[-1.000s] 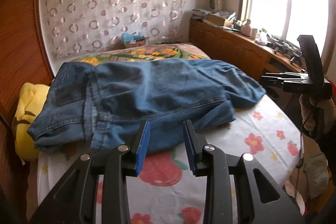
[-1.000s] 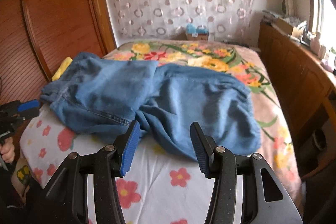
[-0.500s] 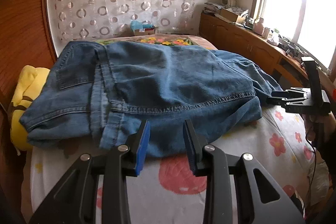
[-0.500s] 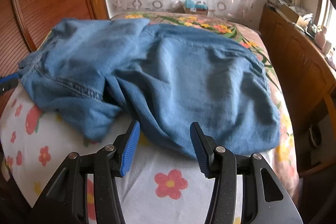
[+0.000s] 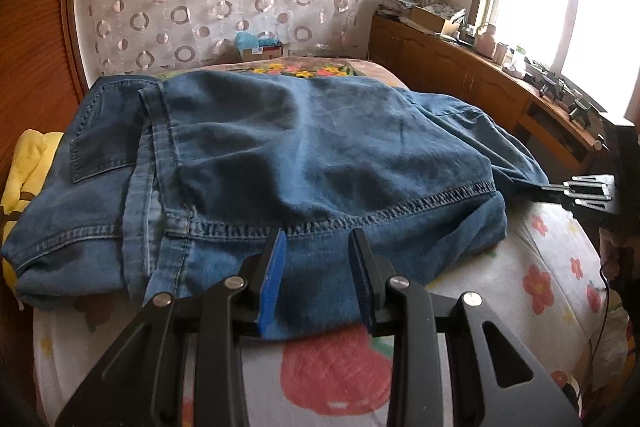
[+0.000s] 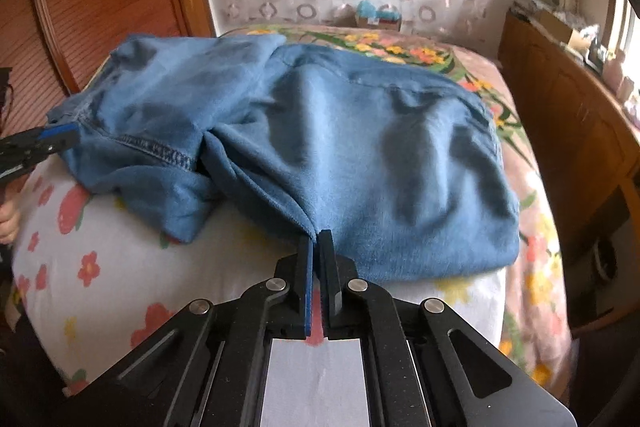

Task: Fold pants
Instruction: 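Move the right gripper to the jeans leg hem and close on it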

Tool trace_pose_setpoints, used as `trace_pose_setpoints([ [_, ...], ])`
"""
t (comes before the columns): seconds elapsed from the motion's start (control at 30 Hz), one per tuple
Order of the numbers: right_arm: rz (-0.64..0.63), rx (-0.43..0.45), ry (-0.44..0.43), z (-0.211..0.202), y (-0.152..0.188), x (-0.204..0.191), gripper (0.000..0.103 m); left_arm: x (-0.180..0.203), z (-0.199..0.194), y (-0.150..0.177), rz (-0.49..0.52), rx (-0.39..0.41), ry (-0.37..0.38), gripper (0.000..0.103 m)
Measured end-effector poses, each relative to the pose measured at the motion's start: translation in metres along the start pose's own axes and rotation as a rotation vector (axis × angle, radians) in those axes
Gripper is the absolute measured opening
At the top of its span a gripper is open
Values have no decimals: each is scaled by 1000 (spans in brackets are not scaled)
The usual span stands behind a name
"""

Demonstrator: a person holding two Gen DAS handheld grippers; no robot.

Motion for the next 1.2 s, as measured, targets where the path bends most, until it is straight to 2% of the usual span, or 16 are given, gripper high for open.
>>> trace_pose_setpoints([
  [0.13, 35, -12, -1, 1, 2, 2, 2, -2, 11, 2, -2, -19, 2, 31],
  [0.2, 67, 5, -7, -5, 3, 7, 17, -4, 15, 3, -2, -28, 1, 31],
  [0.23, 80, 13, -6, -8, 5, 9, 31, -4, 17, 3, -2, -31, 4, 31],
  [0.27, 95, 23, -7, -12, 7, 14, 38, -5, 19, 3, -3, -36, 9, 31],
  [0.4, 154, 41, 23, -22, 11, 34, 40, -4, 29, 4, 4, -56, 4, 31],
  [0.6, 243, 11, 67, -19, 23, 66, 42, 1, 38, 8, 31, -82, -3, 40],
  [0.77, 306, -9, 105, -15, 27, 87, 45, 6, 38, 8, 53, -94, 19, 56],
  [0.9, 342, -25, 91, -9, 28, 98, 48, 9, 38, 9, 75, -100, -8, 57],
  [1.2, 396, -30, 82, -3, 20, 115, 49, 9, 37, 11, 76, -100, -9, 57],
])
Point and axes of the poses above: each gripper's, at about its wrist camera, not at the fingertips, and z roughly the way its jaws point, x to its right, y to its underside, the point moved 6 cm from there along z, roughly the way its jaws point, and after that the axes turned 9 degrees about -x, right-handed, at the moved point
